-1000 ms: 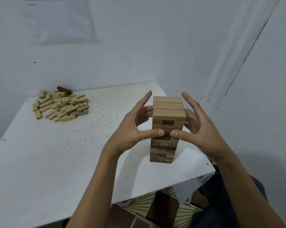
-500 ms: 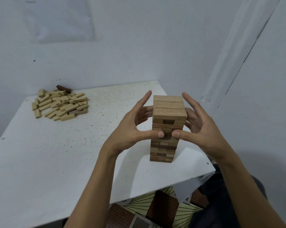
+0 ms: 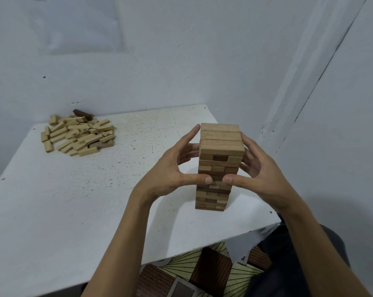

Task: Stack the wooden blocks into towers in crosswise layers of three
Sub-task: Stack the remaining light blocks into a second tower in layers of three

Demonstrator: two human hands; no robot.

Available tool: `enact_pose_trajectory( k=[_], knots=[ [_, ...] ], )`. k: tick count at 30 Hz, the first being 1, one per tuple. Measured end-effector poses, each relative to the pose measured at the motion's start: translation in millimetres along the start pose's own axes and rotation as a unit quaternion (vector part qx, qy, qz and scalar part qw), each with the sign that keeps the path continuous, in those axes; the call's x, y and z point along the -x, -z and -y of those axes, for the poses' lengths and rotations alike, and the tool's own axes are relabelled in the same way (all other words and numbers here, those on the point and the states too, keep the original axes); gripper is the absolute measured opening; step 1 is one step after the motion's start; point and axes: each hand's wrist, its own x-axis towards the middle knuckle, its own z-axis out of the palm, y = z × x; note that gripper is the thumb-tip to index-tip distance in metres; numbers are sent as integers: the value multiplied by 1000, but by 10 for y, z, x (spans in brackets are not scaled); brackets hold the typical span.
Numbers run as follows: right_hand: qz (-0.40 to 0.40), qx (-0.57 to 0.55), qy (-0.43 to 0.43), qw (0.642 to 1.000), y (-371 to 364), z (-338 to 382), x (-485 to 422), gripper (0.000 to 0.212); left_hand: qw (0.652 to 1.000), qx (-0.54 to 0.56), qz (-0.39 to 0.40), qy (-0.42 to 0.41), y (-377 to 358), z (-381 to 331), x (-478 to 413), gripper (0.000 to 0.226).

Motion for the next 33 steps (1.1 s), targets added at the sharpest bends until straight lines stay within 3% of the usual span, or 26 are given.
enact_pose_trajectory(
  k=[21, 33],
  knots=[
    [34, 79, -49, 995, -35, -290, 86, 92, 999, -20, 25, 38, -46, 241, 34, 106],
    [66, 153, -80, 983, -96, -557, 143, 104, 993, -69, 50, 78, -156, 521, 108, 101]
  ],
)
